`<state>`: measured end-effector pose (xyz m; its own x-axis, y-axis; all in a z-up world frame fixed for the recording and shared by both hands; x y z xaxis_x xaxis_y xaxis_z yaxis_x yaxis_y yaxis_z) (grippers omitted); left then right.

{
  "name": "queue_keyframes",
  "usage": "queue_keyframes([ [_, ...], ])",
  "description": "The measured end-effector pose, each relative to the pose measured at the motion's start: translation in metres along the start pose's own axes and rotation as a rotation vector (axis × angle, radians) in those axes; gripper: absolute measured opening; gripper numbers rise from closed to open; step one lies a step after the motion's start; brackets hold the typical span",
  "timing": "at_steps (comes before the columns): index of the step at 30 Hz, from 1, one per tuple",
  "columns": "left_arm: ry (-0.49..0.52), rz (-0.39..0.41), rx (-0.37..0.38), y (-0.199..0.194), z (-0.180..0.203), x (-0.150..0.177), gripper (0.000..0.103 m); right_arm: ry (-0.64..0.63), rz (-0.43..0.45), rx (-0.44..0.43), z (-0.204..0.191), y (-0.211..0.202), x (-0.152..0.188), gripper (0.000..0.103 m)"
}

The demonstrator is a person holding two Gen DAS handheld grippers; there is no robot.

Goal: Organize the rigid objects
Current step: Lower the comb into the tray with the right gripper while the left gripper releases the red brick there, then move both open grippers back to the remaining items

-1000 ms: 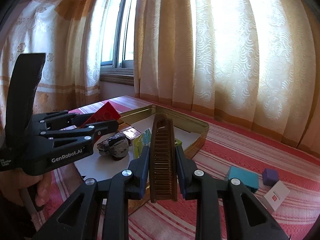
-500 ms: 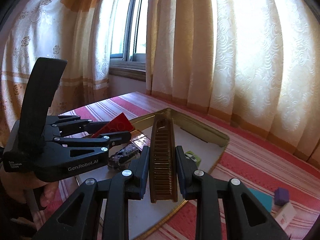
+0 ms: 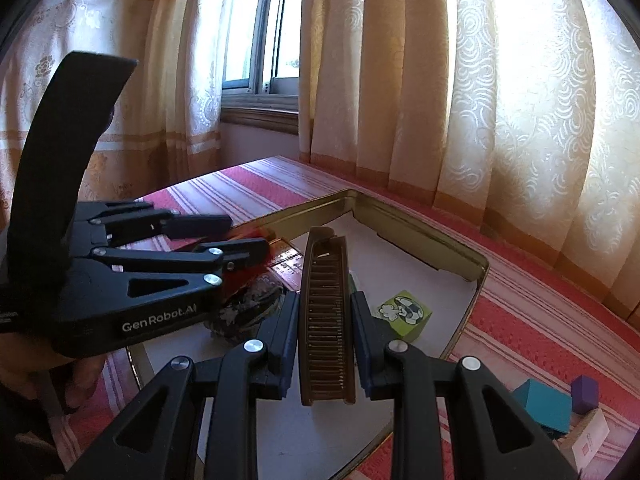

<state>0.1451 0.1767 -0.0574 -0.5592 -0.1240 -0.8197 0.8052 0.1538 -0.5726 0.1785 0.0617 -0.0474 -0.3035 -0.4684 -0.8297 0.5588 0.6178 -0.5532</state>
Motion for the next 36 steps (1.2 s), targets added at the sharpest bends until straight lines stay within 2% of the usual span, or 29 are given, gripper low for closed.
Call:
queue_keyframes([
  [1, -0.001, 0.012, -0.014, -0.003, 0.0, 0.0, 0.082, -0.001, 0.006, 0.002, 0.0, -0.001, 0.0, 0.032],
  [3, -0.002, 0.037, -0.02, -0.009, 0.0, 0.001, 0.089, 0.005, 0.02, 0.005, 0.002, -0.007, 0.001, 0.054],
  [6, -0.003, 0.055, -0.04, -0.018, 0.003, 0.002, 0.097, 0.014, 0.049, 0.047, 0.009, -0.022, 0.006, 0.073],
  [9, -0.018, 0.077, -0.036, -0.027, 0.011, 0.003, 0.098, 0.042, 0.06, 0.065, 0.025, -0.041, 0.017, 0.074],
  [13, -0.033, 0.109, 0.018, -0.038, 0.041, 0.004, 0.101, 0.115, 0.054, 0.114, 0.062, -0.067, 0.037, 0.075],
  [18, -0.015, 0.14, 0.094, -0.047, 0.098, 0.003, 0.102, 0.247, 0.011, 0.249, 0.122, -0.098, 0.068, 0.081],
  [21, -0.005, 0.117, 0.126, -0.041, 0.127, 0.001, 0.102, 0.365, -0.03, 0.314, 0.163, -0.107, 0.086, 0.081],
  [24, -0.015, 0.081, 0.159, -0.028, 0.153, 0.0, 0.102, 0.486, -0.093, 0.343, 0.199, -0.103, 0.103, 0.081],
  [27, -0.029, 0.051, 0.174, -0.015, 0.17, 0.0, 0.102, 0.537, -0.133, 0.357, 0.214, -0.095, 0.11, 0.081],
  [34, -0.027, 0.026, 0.178, -0.003, 0.182, 0.003, 0.102, 0.546, -0.241, 0.373, 0.221, -0.067, 0.116, 0.081],
  [36, -0.021, 0.023, 0.181, -0.001, 0.185, 0.003, 0.102, 0.562, -0.272, 0.344, 0.224, -0.064, 0.12, 0.079],
])
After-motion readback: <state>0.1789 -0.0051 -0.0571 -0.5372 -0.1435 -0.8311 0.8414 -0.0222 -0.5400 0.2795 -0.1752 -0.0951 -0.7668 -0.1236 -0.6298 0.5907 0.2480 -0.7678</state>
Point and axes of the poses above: each gripper's, at about its wrist camera, not at the fingertips, and y roughly the way its jaws point, z to its right, x to its underside, the point moved 2 cm from there along y, roughly the way its jaws point
